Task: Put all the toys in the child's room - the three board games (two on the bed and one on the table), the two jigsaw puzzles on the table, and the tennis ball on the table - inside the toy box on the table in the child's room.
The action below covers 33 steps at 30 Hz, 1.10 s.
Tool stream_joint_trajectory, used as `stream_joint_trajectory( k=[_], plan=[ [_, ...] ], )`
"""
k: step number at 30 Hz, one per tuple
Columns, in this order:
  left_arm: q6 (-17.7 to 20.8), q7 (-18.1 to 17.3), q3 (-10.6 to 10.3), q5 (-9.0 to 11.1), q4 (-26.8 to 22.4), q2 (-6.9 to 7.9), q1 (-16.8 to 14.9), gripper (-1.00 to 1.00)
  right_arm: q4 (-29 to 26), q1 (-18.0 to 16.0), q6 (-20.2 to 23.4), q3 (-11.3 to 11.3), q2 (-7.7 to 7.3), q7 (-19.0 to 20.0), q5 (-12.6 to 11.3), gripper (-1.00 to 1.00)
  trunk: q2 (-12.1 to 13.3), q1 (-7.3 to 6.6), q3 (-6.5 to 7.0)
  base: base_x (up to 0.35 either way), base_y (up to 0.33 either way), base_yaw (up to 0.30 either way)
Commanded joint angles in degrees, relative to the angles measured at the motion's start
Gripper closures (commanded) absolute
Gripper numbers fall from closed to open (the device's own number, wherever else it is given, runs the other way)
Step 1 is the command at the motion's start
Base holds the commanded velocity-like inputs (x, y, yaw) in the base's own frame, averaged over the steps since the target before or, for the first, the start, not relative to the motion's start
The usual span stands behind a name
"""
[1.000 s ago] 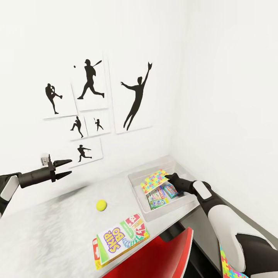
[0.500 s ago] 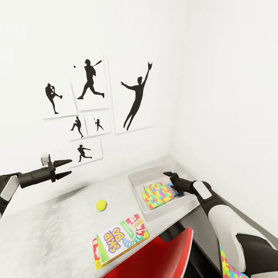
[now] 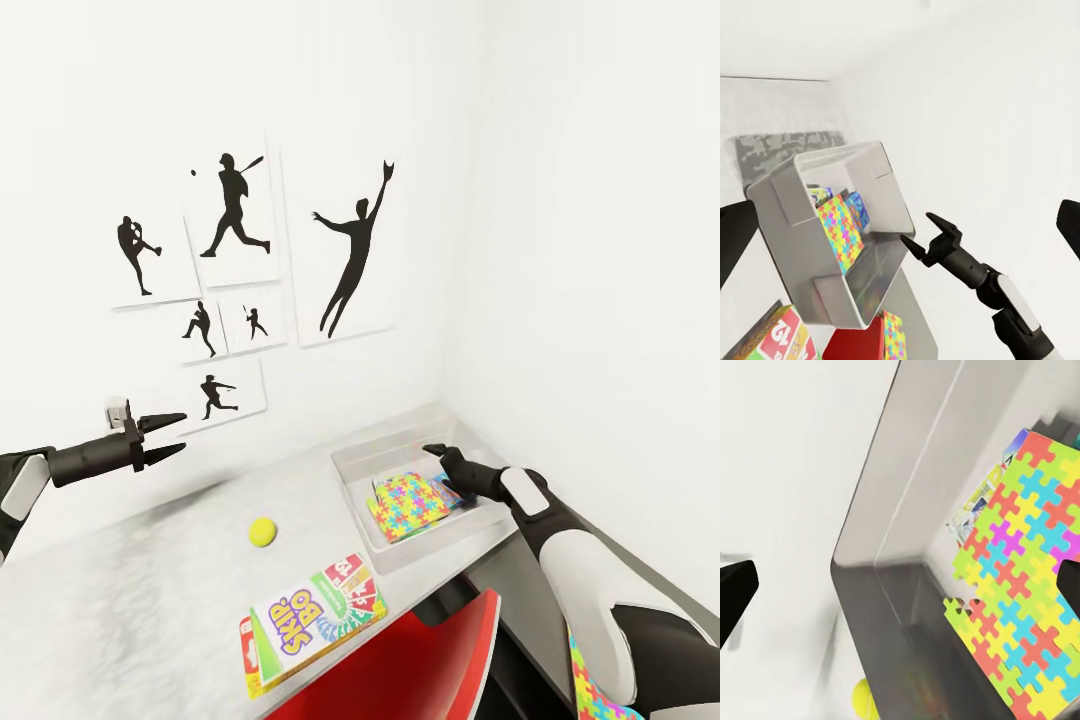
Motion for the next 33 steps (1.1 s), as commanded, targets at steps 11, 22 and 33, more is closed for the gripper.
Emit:
stream_joint_trajectory(
  k=[11,22,33],
  plan=[
    [0.2,-0.2,0.1,-0.1,0.0,0.0,-0.1,-1.0,-7.8,0.1,3.2,-0.3,-1.44,3.5,-0.2,-1.0,-0.1,0.04,-0.13,0.0,0.0,0.0],
    [0.2,-0.2,0.0,-0.1,0.0,0.0,-0.1,-1.0,-11.2,0.1,7.4,-0.7,-1.58,4.0,-0.4,-1.0,-0.1,0.04,-0.13,-0.045,0.0,0.0],
    [0.2,-0.2,0.0,-0.1,0.0,0.0,-0.1,-1.0,-12.7,0.1,9.3,-1.2,-1.64,3.9,-0.8,-1.0,-0.1,0.04,-0.13,-0.229,0.055,0.0]
  ],
)
